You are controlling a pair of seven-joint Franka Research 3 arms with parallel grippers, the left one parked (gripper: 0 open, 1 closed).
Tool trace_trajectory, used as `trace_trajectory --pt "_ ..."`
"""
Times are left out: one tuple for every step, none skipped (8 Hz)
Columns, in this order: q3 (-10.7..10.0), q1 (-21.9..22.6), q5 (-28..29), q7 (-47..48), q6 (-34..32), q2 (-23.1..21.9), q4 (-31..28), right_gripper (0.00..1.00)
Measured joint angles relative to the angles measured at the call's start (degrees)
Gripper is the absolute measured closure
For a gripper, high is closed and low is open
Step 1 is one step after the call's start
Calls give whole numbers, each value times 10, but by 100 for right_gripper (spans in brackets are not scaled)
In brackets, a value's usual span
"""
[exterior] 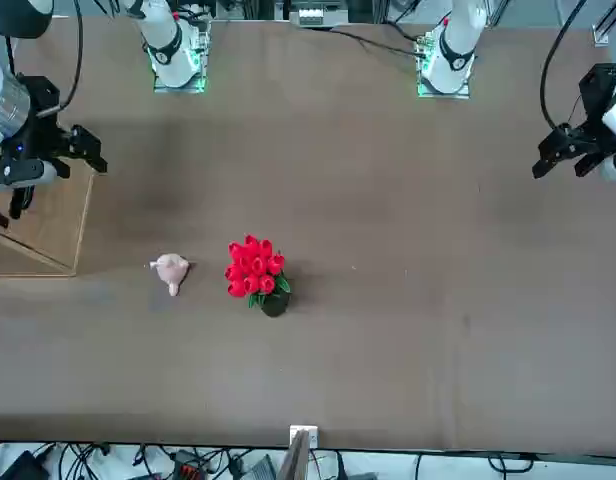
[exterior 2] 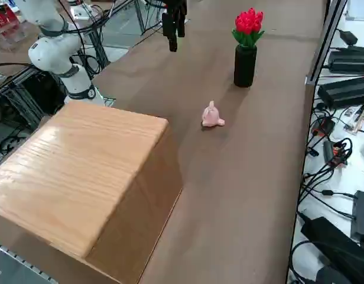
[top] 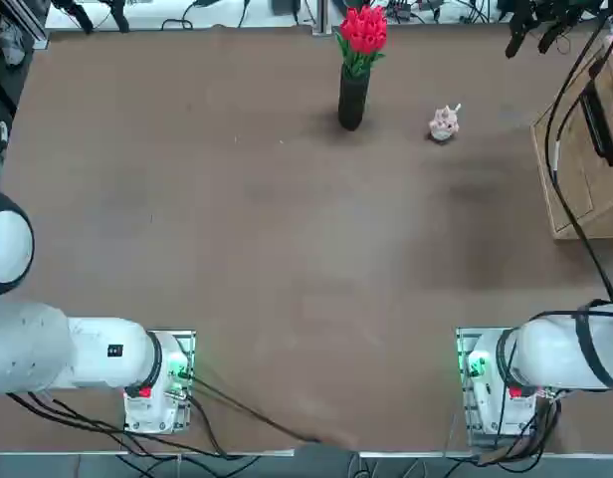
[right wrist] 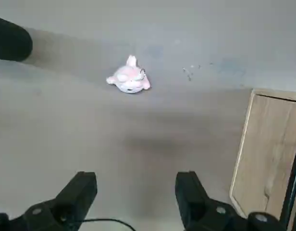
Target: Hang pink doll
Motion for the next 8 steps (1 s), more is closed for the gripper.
trace_trajectory --pt "0 0 0 0 0 0 1 0" --pt "0 -1 0 0 0 0 3 0" --pt "-1 -2 0 0 0 0 5 0" --pt "-1 -2 0 0 -2 1 5 0" --pt "-2 -2 0 0 -8 2 5 0" --pt "-2 -2 0 0 -17 4 5 0" --pt "-2 -2 0 0 -20 5 5 0" --pt "-2 -2 0 0 -22 5 5 0"
